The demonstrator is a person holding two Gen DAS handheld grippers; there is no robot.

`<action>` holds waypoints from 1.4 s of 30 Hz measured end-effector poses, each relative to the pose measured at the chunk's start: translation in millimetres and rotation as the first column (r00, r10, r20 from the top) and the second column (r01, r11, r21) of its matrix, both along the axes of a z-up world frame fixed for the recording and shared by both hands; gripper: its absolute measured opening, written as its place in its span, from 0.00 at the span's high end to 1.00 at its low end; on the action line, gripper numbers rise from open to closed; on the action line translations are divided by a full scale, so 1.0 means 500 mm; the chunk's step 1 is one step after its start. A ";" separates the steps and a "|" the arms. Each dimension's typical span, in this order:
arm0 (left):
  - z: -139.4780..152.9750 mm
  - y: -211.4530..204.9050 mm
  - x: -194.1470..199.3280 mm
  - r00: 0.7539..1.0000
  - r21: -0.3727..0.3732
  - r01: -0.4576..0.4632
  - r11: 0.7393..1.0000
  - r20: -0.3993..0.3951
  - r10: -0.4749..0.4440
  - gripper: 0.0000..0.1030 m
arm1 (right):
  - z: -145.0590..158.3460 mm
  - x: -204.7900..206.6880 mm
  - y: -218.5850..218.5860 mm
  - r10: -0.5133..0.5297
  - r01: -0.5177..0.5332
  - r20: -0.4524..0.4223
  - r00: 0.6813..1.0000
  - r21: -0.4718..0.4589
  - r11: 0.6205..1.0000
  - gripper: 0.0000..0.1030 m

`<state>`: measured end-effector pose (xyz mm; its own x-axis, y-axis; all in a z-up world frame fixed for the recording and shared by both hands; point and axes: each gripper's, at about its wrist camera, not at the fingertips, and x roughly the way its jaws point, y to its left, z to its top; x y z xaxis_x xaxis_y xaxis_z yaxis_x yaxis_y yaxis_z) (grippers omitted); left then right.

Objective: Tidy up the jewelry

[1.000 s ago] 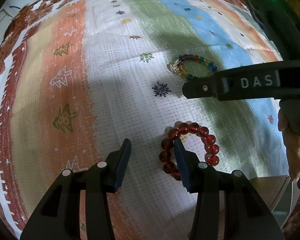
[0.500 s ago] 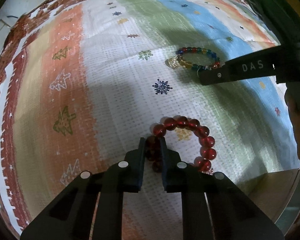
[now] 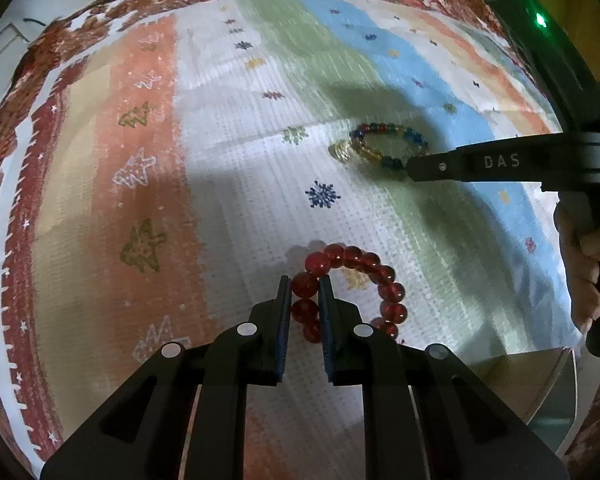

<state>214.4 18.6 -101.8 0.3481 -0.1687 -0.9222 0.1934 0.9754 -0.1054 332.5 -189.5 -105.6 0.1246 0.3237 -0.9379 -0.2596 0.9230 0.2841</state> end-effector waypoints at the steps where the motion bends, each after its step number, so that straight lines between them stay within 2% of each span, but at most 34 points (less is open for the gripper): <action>1: 0.003 0.002 0.000 1.000 -0.006 -0.004 1.000 0.003 0.004 0.87 | 0.002 0.001 -0.004 -0.003 0.003 0.001 1.000 0.001 1.000 0.89; 8: 0.030 0.012 -0.003 0.999 -0.041 -0.015 0.999 0.031 0.017 0.87 | 0.024 -0.005 -0.020 -0.020 0.020 0.015 1.000 0.017 1.000 0.89; 22: 0.079 0.003 -0.048 0.996 -0.091 -0.023 0.996 0.084 0.031 0.87 | 0.077 -0.079 -0.048 -0.006 0.005 0.064 0.998 0.012 1.000 0.89; 25: 0.093 -0.004 -0.061 0.994 -0.092 -0.012 0.996 0.105 0.021 0.87 | 0.092 -0.095 -0.053 0.005 -0.005 0.088 0.996 -0.001 1.000 0.89; 28: 0.106 -0.006 -0.069 0.992 -0.097 -0.008 0.995 0.122 0.020 0.87 | 0.116 -0.117 -0.054 0.039 -0.032 0.148 0.988 -0.053 0.998 0.89; 42: 0.130 -0.012 -0.093 0.988 -0.111 0.003 0.994 0.154 0.015 0.87 | 0.169 -0.189 -0.058 0.103 -0.088 0.226 0.969 -0.079 0.993 0.89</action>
<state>167.7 12.8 -37.0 0.4862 -0.2642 -0.8330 0.2100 0.9606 -0.1821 238.1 -218.6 -21.3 0.3109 0.2814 -0.9078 -0.3984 0.9058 0.1443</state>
